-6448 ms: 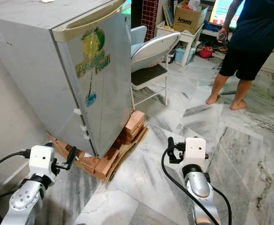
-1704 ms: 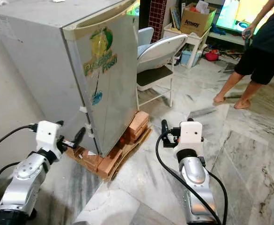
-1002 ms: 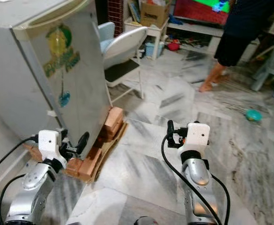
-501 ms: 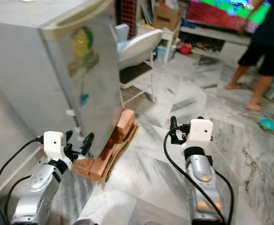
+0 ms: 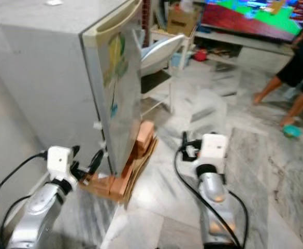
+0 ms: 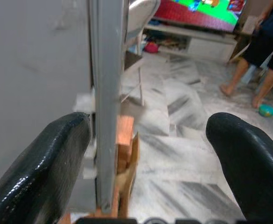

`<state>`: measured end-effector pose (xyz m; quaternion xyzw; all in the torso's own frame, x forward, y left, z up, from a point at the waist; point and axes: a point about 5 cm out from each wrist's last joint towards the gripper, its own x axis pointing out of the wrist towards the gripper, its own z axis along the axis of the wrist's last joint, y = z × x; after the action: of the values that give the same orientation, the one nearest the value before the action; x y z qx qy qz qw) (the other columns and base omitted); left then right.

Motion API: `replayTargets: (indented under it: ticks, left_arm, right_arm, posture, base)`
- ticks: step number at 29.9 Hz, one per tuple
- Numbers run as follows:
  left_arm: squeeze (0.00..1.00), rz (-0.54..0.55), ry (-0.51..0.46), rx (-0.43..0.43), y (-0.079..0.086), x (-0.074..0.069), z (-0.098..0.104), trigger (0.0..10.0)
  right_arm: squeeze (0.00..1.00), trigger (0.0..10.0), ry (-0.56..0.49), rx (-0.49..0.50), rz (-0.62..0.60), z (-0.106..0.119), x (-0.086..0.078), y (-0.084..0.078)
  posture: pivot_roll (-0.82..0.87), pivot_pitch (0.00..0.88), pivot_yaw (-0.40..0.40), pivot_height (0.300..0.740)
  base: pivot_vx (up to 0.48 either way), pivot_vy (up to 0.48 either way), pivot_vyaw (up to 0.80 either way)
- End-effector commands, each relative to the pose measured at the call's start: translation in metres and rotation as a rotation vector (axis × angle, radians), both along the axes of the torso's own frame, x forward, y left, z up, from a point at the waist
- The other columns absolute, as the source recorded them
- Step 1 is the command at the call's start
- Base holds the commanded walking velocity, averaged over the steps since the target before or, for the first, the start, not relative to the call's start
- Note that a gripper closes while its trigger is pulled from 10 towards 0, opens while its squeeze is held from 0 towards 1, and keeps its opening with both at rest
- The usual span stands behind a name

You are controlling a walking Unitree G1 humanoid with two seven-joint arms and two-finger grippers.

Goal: Restocking fridge

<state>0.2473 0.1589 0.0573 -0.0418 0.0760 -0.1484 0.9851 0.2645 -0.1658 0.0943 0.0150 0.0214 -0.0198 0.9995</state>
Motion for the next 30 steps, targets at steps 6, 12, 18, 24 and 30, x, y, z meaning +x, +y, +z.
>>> replayTargets:
  ticks: [6,12,18,24,30]
  left_arm:
    - [0.0,-0.017,0.009,-0.034,-0.013,-0.001,0.001,10.0]
    - [0.0,-0.012,0.004,-0.01,-0.008,-0.005,-0.001,10.0]
    - [0.0,0.063,-0.007,-0.033,0.004,-0.002,0.001,10.0]
    - [0.0,0.055,-0.012,-0.037,0.0,-0.001,0.003,10.0]
    - [0.0,0.105,-0.016,-0.025,0.004,0.001,0.002,10.0]
  right_arm:
    - [0.0,10.0,-0.011,-0.019,-0.023,0.003,0.001,-0.009]
    - [0.0,10.0,-0.003,-0.017,-0.018,0.002,0.002,-0.008]
    - [0.0,10.0,-0.001,-0.023,-0.017,0.0,0.0,-0.008]
    - [0.0,10.0,0.001,-0.027,-0.018,-0.001,0.0,-0.008]
    - [0.0,10.0,0.005,-0.031,-0.019,-0.001,0.0,-0.009]
  posture:
    - [0.02,0.0,-0.031,0.74]
    - [0.02,0.0,-0.034,0.74]
    - [0.02,0.0,-0.034,0.74]
    - [0.02,0.0,-0.032,0.74]
    - [0.02,0.004,-0.032,0.74]
  base:
    - [0.0,0.0,-0.57]
    - [0.0,0.0,-0.67]
    - [0.145,0.0,-0.74]
    - [0.34,0.0,-0.07]
    - [0.208,0.0,0.0]
